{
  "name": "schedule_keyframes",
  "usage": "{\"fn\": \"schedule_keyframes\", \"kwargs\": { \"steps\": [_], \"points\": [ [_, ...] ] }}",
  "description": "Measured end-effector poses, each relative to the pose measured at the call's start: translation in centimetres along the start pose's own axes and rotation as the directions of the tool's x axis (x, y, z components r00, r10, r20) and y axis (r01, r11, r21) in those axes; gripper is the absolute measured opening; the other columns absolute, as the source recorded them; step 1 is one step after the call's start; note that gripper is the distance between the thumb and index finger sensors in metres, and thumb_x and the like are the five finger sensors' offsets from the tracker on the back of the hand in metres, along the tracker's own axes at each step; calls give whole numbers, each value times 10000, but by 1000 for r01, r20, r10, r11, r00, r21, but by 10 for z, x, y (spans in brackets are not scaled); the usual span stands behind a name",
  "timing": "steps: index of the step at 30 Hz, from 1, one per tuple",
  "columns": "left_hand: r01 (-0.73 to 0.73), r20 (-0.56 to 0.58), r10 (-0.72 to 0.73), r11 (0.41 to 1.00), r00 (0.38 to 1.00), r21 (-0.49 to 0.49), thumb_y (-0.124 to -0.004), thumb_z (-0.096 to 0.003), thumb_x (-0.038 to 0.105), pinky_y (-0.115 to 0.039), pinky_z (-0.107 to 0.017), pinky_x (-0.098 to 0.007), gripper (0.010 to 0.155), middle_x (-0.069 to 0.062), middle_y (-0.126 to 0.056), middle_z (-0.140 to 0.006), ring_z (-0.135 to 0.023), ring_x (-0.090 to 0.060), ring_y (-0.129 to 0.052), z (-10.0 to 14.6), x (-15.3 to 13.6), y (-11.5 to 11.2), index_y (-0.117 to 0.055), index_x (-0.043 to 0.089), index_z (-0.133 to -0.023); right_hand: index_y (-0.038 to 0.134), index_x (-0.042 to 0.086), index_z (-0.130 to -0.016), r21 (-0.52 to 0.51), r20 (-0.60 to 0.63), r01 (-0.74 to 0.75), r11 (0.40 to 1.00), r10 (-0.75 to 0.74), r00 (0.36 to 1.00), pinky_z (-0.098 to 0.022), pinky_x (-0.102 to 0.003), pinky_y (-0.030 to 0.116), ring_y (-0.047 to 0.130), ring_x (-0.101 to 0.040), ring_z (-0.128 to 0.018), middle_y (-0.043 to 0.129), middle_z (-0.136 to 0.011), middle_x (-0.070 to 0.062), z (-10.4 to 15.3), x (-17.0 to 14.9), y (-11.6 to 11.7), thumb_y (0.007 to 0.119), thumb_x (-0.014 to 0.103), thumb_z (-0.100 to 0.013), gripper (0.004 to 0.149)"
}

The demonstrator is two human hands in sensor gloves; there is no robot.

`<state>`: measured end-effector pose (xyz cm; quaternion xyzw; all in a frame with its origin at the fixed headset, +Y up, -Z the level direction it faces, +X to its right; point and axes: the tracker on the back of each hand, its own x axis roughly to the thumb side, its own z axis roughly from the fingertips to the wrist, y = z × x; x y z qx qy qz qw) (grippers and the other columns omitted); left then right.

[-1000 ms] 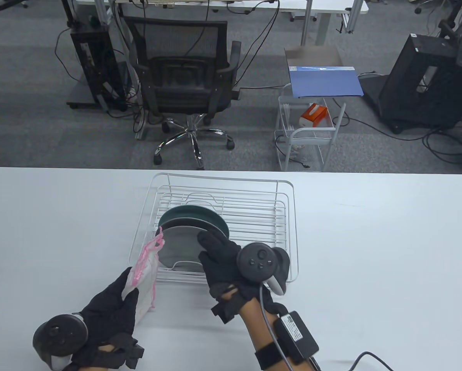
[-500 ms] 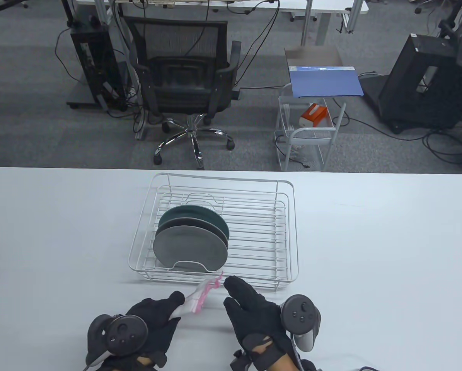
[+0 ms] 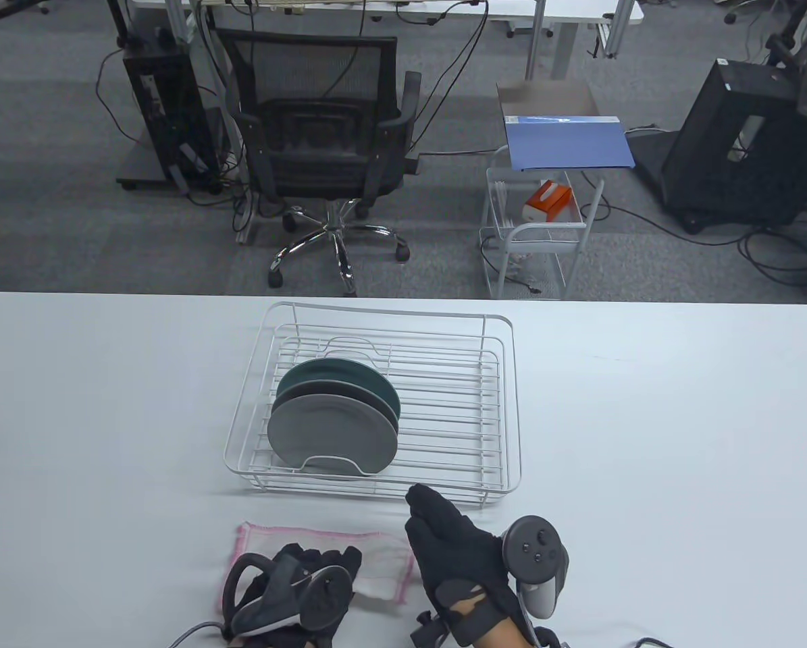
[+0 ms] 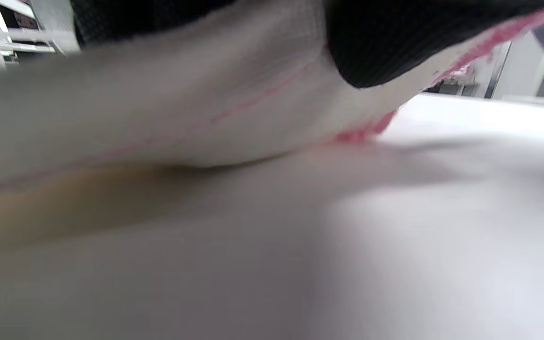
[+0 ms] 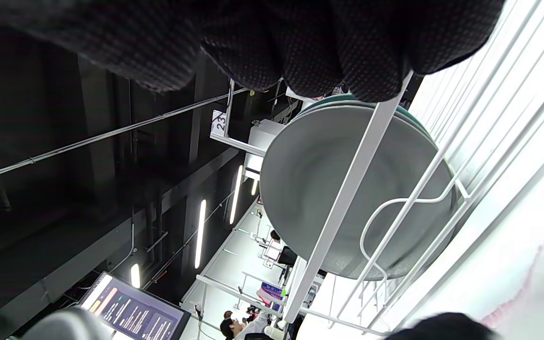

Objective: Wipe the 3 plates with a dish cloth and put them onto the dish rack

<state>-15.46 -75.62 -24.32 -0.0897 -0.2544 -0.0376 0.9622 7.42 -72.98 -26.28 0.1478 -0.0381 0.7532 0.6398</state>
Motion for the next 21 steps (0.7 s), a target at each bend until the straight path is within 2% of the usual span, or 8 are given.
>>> {"fn": "schedule_keyframes", "kwargs": {
  "steps": [3, 5, 9, 15, 21],
  "points": [
    [39, -5, -39, 999, 999, -21, -735, -536, 440, -648, -666, -605, 542, -182, -850, -1000, -868, -425, -902, -1, 9, -1, -692, 216, -1028, 632, 27, -944, -3, 5, 3, 1000, -3, 1000, -554, -672, 605, 688, -534, -778, 622, -919, -287, 0, 1, 0, 757, 385, -489, 592],
    [68, 1, -68, 993, 998, -92, -732, -539, 464, -617, -675, -623, 584, -226, -770, -1031, -905, -467, -835, 0, 18, -4, -655, 186, -1047, 632, 28, -944, 0, 6, -6, 1000, 6, 1000, -554, -672, 607, 688, -534, -779, 622, -919, -286, 0, 0, 0, 756, 385, -489, 591],
    [122, 52, -112, 960, 992, -251, -688, -532, 605, -550, -698, -655, 743, -306, -558, -1084, -978, -547, -658, 1, 29, -9, -502, 158, -1095, 632, 26, -944, 1, -6, 4, 1000, -4, 1000, -555, -672, 605, 687, -535, -778, 621, -919, -288, -1, -1, 0, 757, 384, -490, 592],
    [-37, 53, 58, 944, 997, -329, -596, -478, 777, -462, -702, -694, 902, -341, -396, -1108, -1003, -604, -464, 4, 20, -10, -411, 172, -1121, 629, 27, -946, 16, 1, 3, 1000, -3, 1000, -555, -673, 603, 685, -536, -779, 619, -921, -287, -1, 0, 1, 757, 388, -490, 596],
    [-145, 50, 166, 947, 985, -286, -547, -473, 782, -450, -714, -682, 855, -278, -440, -1148, -1033, -571, -475, 4, 6, -5, -463, 236, -1125, 619, 26, -953, 54, 16, -20, 998, 19, 1000, -561, -678, 589, 667, -543, -789, 604, -929, -290, -2, -3, 3, 762, 412, -489, 620]
  ]
}}
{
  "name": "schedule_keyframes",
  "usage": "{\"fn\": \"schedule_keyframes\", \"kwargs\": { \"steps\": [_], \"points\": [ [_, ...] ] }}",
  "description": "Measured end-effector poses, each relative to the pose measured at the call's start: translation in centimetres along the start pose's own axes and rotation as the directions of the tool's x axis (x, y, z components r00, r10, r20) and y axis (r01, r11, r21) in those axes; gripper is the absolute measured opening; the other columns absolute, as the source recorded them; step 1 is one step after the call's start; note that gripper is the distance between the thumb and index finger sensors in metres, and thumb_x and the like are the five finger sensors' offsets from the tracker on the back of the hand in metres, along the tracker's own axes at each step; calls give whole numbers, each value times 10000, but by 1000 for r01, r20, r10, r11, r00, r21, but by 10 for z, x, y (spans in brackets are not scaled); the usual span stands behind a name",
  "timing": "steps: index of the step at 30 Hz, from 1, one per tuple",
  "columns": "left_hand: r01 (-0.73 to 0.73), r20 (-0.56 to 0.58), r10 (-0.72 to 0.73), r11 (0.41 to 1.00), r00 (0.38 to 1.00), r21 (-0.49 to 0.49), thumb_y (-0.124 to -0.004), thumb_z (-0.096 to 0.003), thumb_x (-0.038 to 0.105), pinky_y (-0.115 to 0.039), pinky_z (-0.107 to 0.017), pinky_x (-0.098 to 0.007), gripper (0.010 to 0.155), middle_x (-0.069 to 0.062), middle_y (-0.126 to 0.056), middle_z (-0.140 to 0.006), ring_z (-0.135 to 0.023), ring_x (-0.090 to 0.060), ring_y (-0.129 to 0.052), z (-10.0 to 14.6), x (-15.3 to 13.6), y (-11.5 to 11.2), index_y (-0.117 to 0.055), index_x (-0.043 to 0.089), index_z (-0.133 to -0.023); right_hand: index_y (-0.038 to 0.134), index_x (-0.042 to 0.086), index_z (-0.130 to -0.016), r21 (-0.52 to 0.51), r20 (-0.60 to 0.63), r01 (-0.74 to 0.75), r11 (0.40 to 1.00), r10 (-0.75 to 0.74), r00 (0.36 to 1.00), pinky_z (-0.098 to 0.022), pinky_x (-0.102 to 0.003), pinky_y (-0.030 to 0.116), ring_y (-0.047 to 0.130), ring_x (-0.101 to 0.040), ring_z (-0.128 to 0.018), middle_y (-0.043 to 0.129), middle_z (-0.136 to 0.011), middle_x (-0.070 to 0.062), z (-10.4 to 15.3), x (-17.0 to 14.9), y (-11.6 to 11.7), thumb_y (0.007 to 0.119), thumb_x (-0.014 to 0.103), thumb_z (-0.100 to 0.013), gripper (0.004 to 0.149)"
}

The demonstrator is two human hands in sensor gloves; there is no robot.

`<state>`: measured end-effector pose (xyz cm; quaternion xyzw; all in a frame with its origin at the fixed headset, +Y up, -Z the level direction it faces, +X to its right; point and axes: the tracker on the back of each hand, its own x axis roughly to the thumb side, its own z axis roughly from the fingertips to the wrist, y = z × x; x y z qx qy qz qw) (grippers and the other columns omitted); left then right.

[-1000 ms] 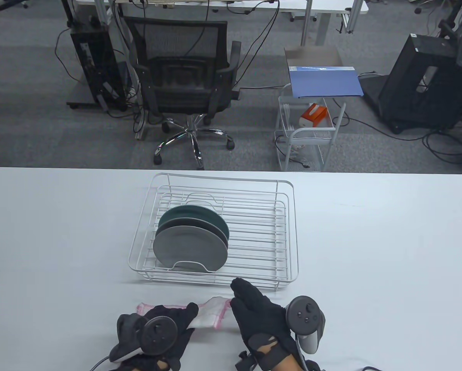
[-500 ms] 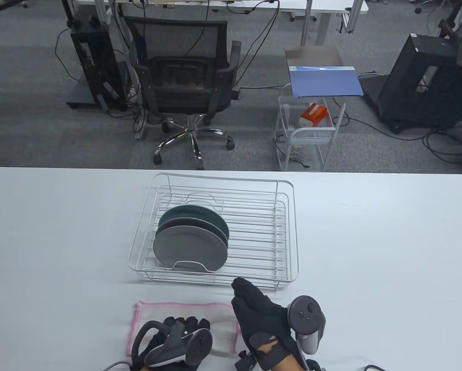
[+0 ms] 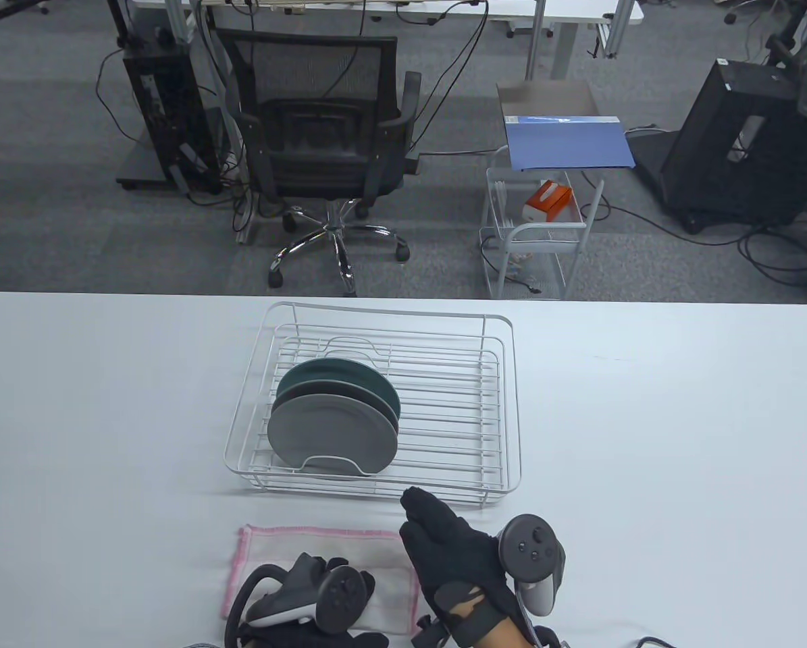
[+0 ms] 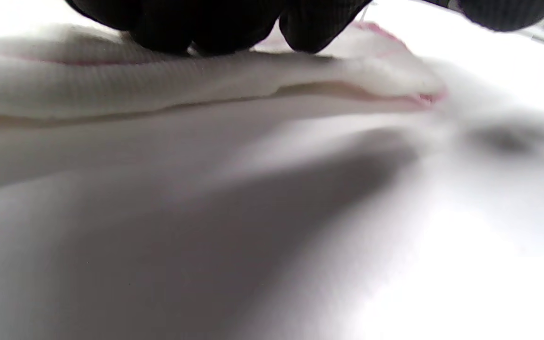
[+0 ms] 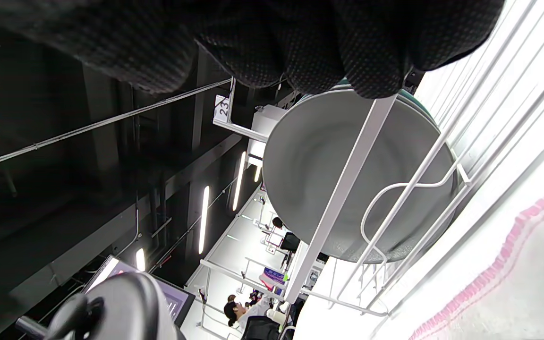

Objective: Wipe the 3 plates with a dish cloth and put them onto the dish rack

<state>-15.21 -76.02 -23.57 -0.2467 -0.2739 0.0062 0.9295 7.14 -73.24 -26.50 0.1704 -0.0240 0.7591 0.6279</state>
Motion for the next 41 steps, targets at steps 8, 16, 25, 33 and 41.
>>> {"fn": "schedule_keyframes", "kwargs": {
  "steps": [8, 16, 25, 33, 41],
  "points": [
    [-183, 0, 194, 928, 981, 326, -614, -507, 692, -543, -699, -644, 739, -177, -697, -1128, -1000, -469, -729, 32, -56, 33, -583, 239, -1090, 604, 34, -965, 30, 53, -83, 996, 81, 995, -568, -685, 571, 638, -550, -805, 579, -945, -291, -1, 2, -2, 764, 444, -488, 649],
    [-221, -44, 322, 736, 946, 640, -652, -514, 648, -471, -721, -668, 700, -163, -706, -1131, -1048, -488, -618, 80, -119, 57, -608, 243, -1084, 593, 37, -974, 55, 54, -106, 993, 103, 993, -583, -688, 538, 566, -552, -841, 541, -967, -285, -2, 2, -1, 762, 459, -489, 665],
    [-175, -151, 323, 784, 934, 596, -725, -530, 589, -384, -736, -675, 670, -156, -558, -1190, -1092, -503, -428, 68, -125, 53, -570, 271, -1099, 562, 53, -996, 144, 61, -282, 949, 276, 959, -612, -697, 419, 365, -539, -887, 481, -996, -277, -4, -2, 3, 759, 480, -491, 691],
    [-181, -105, 313, 756, 944, 630, -708, -531, 591, -398, -731, -675, 663, -159, -573, -1186, -1086, -507, -454, 73, -116, 58, -576, 273, -1098, 523, 80, -1016, 168, 72, -353, 920, 346, 935, -619, -698, 380, 309, -538, -892, 433, -1014, -266, -4, -2, 4, 756, 484, -492, 702],
    [-174, -105, 303, 762, 947, 624, -702, -532, 593, -402, -730, -675, 660, -159, -583, -1183, -1083, -507, -463, 73, -113, 58, -579, 273, -1097, 507, 80, -1020, 171, 87, -345, 923, 334, 938, -617, -700, 377, 293, -545, -890, 401, -1017, -271, -4, 1, 5, 755, 480, -493, 706]
  ]
}}
